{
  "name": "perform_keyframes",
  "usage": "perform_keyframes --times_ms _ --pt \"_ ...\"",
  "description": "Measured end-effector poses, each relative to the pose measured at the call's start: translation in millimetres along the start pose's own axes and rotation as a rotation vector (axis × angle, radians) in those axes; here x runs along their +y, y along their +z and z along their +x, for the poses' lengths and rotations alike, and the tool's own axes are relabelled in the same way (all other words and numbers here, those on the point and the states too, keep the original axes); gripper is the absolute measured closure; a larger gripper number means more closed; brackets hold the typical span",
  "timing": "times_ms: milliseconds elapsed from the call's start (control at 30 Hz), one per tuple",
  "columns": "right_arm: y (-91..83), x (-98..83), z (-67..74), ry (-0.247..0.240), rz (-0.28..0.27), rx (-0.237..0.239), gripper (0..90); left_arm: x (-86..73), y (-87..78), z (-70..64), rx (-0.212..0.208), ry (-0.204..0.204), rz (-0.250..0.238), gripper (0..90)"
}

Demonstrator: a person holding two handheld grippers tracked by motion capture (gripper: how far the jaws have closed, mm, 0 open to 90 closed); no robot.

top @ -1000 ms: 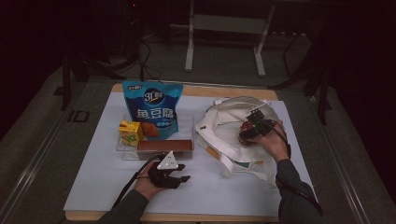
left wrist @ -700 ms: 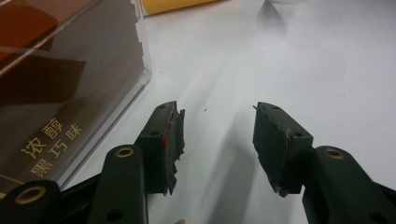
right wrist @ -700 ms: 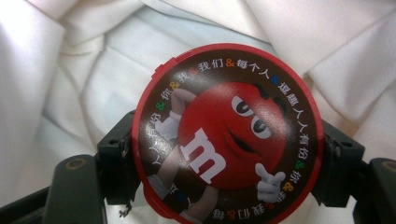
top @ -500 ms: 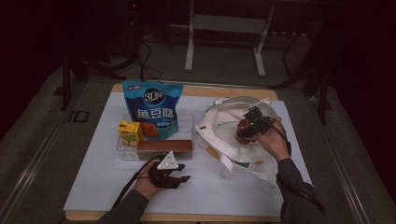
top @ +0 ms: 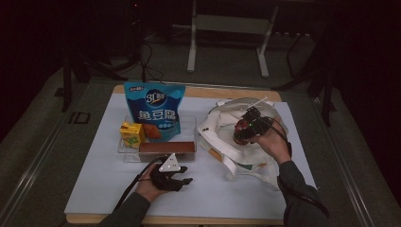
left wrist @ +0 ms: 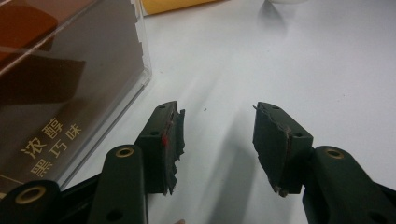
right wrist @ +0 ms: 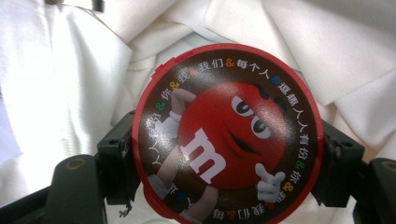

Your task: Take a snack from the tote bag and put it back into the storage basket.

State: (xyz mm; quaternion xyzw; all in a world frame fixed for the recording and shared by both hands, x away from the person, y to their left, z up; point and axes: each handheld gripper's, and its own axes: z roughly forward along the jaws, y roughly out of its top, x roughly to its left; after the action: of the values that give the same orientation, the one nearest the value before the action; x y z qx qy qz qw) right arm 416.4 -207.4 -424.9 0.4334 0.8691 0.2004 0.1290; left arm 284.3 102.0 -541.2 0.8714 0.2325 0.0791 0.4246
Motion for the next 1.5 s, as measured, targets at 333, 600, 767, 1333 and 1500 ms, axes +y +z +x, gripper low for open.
perform_keyframes --times_ms 333,600,767,1333,1500 --pt "-9.0 8.5 12.9 -0.031 -0.015 0.014 25.7 0.0 0.1 0.0 0.0 -0.001 -0.001 50.4" --pt "-15.0 14.6 21.7 -0.051 -0.03 0.027 25.8 0.0 0.1 0.1 -0.001 0.0 -0.001 50.4" --pt "-16.9 16.6 24.7 -0.052 -0.036 0.037 25.7 0.0 0.1 0.0 -0.001 -0.001 -0.001 50.4" --pt "-21.1 30.0 47.6 -0.088 -0.053 0.068 25.7 0.1 0.2 0.0 -0.002 0.0 0.0 50.4" --pt "-19.3 35.8 57.4 -0.104 -0.058 0.08 25.7 0.1 0.2 0.0 -0.003 0.001 0.0 50.4"
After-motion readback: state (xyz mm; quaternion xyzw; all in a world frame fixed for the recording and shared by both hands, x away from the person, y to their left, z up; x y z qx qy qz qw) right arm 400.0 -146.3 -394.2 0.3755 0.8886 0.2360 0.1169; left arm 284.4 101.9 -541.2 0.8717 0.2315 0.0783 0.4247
